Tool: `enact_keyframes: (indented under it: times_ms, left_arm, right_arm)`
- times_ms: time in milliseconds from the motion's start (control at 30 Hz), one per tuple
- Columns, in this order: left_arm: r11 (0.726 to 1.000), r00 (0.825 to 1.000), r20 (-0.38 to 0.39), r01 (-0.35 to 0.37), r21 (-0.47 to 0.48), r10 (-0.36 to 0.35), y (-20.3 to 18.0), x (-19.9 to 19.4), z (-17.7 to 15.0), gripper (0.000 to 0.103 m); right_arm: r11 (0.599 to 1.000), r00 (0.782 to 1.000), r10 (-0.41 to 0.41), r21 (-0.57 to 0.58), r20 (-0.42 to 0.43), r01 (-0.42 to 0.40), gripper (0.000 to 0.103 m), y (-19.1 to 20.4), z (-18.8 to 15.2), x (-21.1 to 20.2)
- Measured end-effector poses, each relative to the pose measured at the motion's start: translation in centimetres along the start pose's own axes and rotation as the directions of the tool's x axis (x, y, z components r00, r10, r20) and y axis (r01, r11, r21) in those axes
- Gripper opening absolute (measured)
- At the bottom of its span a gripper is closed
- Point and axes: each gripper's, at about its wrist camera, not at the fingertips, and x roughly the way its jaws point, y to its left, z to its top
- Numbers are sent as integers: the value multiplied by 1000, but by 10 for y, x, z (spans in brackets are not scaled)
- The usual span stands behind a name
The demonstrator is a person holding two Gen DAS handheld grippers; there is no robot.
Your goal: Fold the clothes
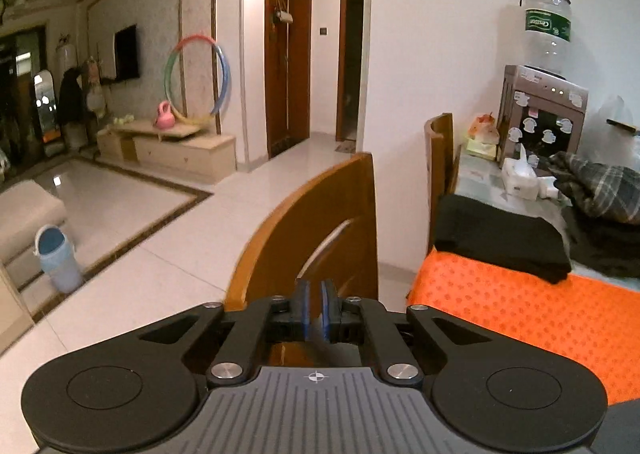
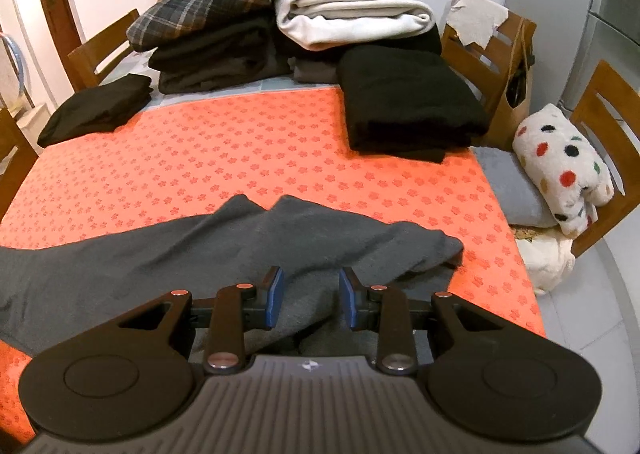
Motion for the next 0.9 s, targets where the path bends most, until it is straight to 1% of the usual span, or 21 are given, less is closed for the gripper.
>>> enact_keyframes:
  times_ms: [33,67,100,133,200,300,333,400,467,500,567,633,700,733,800,833,867,900]
  left_arm:
    - [1000,1000,4,2,5,-2,-1,-1,-3,37]
    - [1000,1000,11,2,18,-2,-4,-2,-6,45]
    - [1000,1000,18,3,31,-3,-6,-4,-9,60]
    - [999,1000,23,12,43,-13,-9,-5,-12,64]
    - [996,998,23,55,66,-57,-19,-7,-16,65]
    - [982,988,4,152,111,-154,-38,-6,-23,68]
    - [973,981,-7,193,127,-194,-45,-6,-26,68]
    - [945,959,-37,285,160,-282,-60,-7,-33,69]
    - [909,933,-74,360,208,-353,-77,-7,-42,70]
    - [892,922,-91,388,233,-377,-85,-7,-46,70]
    - [870,908,-113,419,260,-404,-99,-7,-54,70]
    - [851,894,-133,449,274,-428,-111,-7,-61,70]
    - [834,878,-148,478,274,-455,-120,-6,-65,70]
    - [827,872,-153,489,277,-465,-124,-5,-67,70]
    - [811,859,-164,513,283,-486,-130,-4,-72,71]
    - [800,849,-174,529,285,-499,-133,-4,-74,71]
    - [784,835,-187,550,287,-517,-136,-4,-77,72]
    - [768,821,-201,571,291,-534,-137,-4,-80,72]
  right_arm:
    - [1000,1000,-4,4,-2,4,35,-1,-1,0]
    - [1000,1000,-8,9,-5,8,35,-3,-2,1]
    - [1000,1000,-14,12,-7,14,35,-4,-4,1]
    - [1000,1000,-19,16,-9,20,35,-6,-6,1]
    - [999,999,-34,20,-15,34,35,-10,-9,2]
    - [998,998,-55,31,-32,56,35,-18,-15,4]
    - [997,997,-62,38,-38,63,36,-22,-18,5]
    - [995,996,-73,58,-52,76,37,-29,-25,6]
    - [994,995,-78,76,-62,83,37,-35,-32,7]
    - [993,995,-77,82,-63,82,37,-37,-35,7]
    - [996,997,-42,72,-58,46,37,-37,-39,4]
    - [994,998,50,97,-45,-46,37,-33,-42,1]
    - [981,988,149,126,-29,-144,38,-30,-44,-2]
    - [970,980,196,151,-30,-190,39,-28,-44,0]
    - [938,957,289,208,-35,-276,44,-23,-45,4]
    - [918,942,334,236,-35,-317,45,-20,-45,6]
    - [900,928,370,265,-47,-346,46,-17,-46,11]
    - [887,918,392,290,-63,-359,46,-14,-47,17]
